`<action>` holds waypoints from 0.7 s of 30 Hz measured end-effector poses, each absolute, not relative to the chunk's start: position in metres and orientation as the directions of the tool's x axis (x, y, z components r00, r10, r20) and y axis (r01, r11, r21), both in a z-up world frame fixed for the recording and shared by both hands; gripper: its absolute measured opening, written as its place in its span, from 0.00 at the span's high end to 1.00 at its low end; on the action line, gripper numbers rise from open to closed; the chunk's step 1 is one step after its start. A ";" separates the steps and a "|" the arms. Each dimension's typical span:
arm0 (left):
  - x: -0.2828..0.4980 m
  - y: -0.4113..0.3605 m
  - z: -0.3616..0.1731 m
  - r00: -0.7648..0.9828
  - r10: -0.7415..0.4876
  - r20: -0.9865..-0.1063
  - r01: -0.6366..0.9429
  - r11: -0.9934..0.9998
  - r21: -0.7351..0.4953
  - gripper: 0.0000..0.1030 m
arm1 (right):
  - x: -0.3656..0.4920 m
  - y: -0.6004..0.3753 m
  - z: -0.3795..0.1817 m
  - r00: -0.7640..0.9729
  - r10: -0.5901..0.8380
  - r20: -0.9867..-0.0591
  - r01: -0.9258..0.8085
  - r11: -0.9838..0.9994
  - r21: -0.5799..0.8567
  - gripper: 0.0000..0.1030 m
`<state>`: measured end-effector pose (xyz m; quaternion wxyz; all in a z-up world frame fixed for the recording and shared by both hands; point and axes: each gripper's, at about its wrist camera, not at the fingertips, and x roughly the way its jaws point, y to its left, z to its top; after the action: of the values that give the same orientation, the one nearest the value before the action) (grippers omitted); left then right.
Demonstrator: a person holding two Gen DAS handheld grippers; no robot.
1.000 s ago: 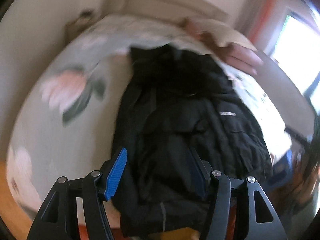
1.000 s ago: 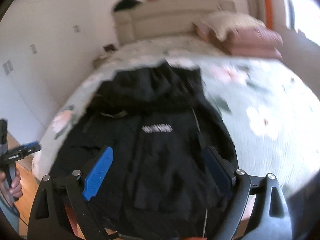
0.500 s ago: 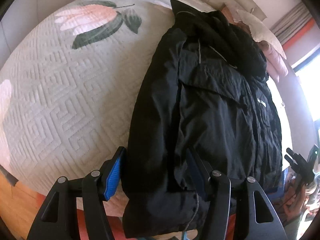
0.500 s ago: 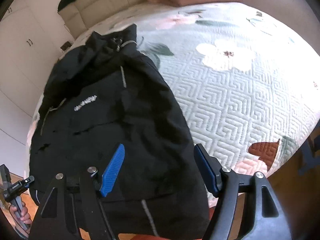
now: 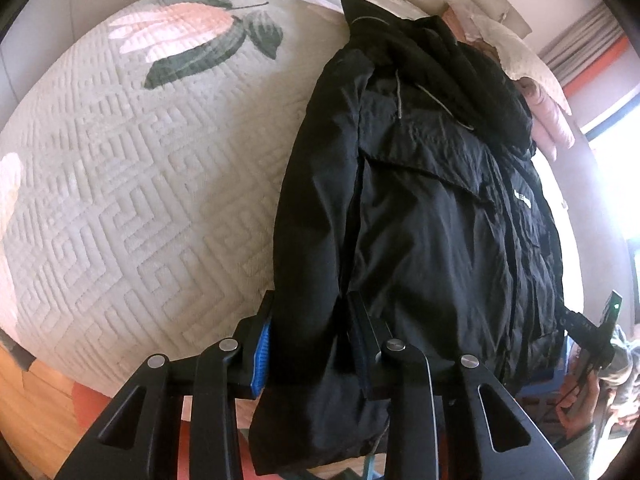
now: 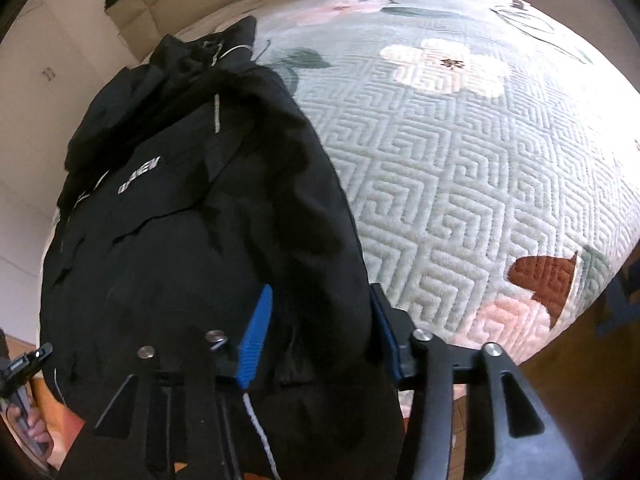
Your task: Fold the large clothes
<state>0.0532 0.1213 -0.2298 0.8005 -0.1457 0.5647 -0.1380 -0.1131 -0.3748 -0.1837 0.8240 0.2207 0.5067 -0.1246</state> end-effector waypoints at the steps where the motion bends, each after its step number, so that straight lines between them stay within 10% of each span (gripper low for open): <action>1: 0.053 0.121 -0.230 0.325 -0.384 -0.864 0.062 0.921 -0.386 0.67 | -0.113 -0.373 -0.182 0.452 0.021 -0.892 0.420 0.877 0.234 0.55; 5: 0.049 0.116 -0.218 0.339 -0.451 -0.826 0.113 0.891 -0.440 0.82 | -0.108 -0.361 -0.172 0.458 0.097 -0.884 0.372 0.882 0.289 0.60; 21: 0.041 0.097 -0.222 0.283 -0.506 -0.815 0.204 0.862 -0.465 0.76 | -0.124 -0.341 -0.180 0.353 0.197 -0.915 0.283 0.909 0.305 0.57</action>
<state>0.0413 0.0974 -0.2217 0.7891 -0.1362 0.5551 -0.2250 -0.1236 -0.3408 -0.1804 0.7947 0.2114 0.5683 -0.0271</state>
